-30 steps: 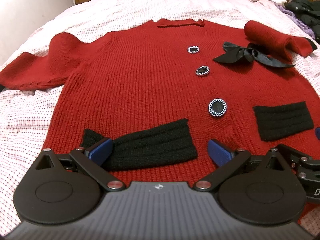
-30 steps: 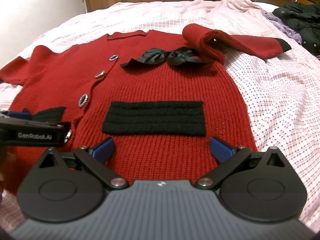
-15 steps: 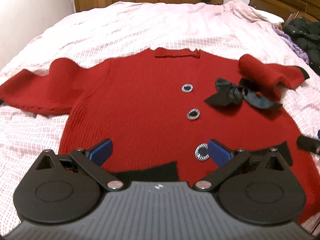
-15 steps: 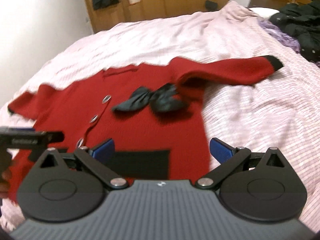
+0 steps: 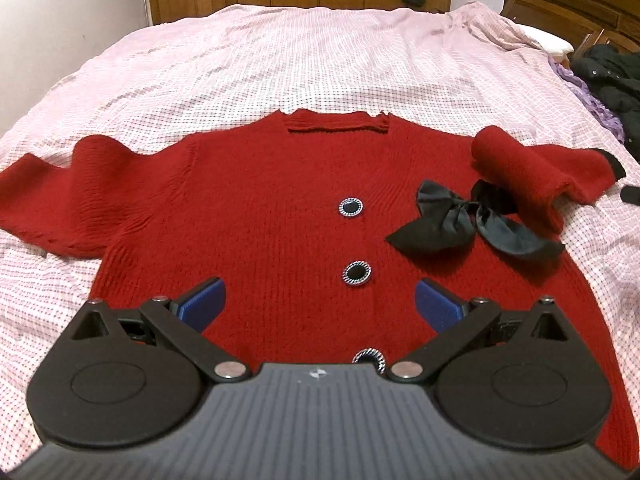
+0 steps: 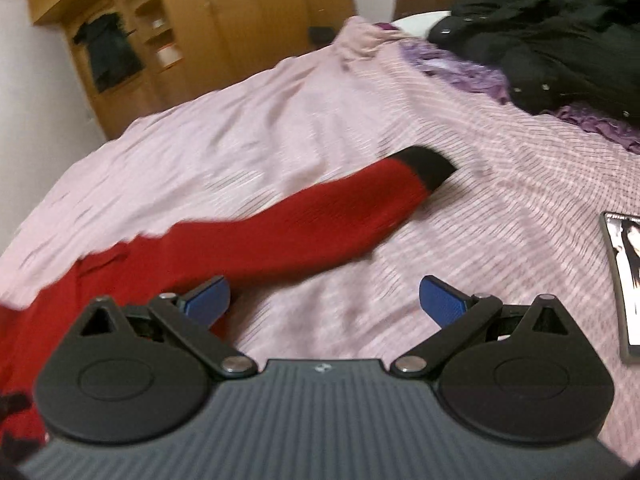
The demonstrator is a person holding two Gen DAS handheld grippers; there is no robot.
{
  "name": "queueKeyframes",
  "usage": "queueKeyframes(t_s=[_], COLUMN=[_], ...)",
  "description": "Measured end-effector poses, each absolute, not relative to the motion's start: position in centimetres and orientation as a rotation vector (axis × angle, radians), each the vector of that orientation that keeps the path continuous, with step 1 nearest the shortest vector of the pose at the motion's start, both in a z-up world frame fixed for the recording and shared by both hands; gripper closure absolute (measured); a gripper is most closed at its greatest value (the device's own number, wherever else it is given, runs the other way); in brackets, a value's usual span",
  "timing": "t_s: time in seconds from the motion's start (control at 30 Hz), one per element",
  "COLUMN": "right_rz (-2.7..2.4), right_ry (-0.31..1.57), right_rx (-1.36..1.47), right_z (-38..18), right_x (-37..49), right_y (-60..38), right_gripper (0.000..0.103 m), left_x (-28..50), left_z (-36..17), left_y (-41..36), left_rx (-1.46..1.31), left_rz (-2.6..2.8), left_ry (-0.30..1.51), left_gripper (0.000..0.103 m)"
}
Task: Fold small clothes
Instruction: 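Reach the right tool to the black-cuffed sleeve and close on the cuff, then lift the sleeve with the right tool and carry it across the cardigan body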
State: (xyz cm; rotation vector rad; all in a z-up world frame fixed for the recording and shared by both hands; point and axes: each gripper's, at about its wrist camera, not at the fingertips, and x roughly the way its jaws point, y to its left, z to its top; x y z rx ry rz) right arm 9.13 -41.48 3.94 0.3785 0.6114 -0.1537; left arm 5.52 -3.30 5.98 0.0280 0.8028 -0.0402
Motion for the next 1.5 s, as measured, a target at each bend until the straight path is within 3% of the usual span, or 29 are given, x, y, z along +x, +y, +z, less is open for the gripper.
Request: queueKeyframes(t_s=[0.63, 0.7, 0.73, 0.77, 0.8, 0.87, 0.9, 1.0, 1.5], right_rz=[-0.198, -0.171, -0.17, -0.173, -0.173, -0.165, -0.159, -0.142, -0.198], right_ry=[0.541, 0.524, 0.519, 0.518, 0.523, 0.522, 0.52, 0.468, 0.274], right_rx=[0.571, 0.596, 0.612, 0.626, 0.642, 0.671, 0.679, 0.66, 0.498], right_z=[-1.6, -1.6, -1.6, -1.6, -1.7, -1.5, -1.3, 0.0, 10.8], right_x=[18.9, 19.3, 19.4, 19.6, 19.8, 19.7, 19.4, 18.0, 11.1], right_y=[-47.9, -48.0, -48.1, -48.2, -48.3, -48.7, -48.9, -48.9, -51.0], right_gripper=[0.0, 0.008, 0.017, 0.034, 0.04, 0.077, 0.082, 0.088, 0.089], left_x=[8.4, 8.4, 8.4, 8.4, 8.3, 8.2, 8.2, 8.0, 5.9], left_z=[3.2, 3.0, 2.9, 2.8, 2.8, 2.8, 2.9, 3.1, 4.8], left_y=[-5.0, -5.0, -5.1, -5.1, -5.1, -5.2, -5.3, -5.3, -4.3], left_rx=[0.061, 0.063, 0.064, 0.065, 0.065, 0.068, 0.07, 0.074, 0.031], left_rz=[-0.024, -0.024, -0.025, -0.026, -0.028, -0.033, -0.034, -0.036, -0.048], left_ry=[0.871, 0.877, 0.88, 0.881, 0.882, 0.88, 0.878, 0.87, 0.826], left_gripper=[0.0, 0.0, 0.0, 0.0, 0.0, 0.0, 0.0, 0.0, 0.0])
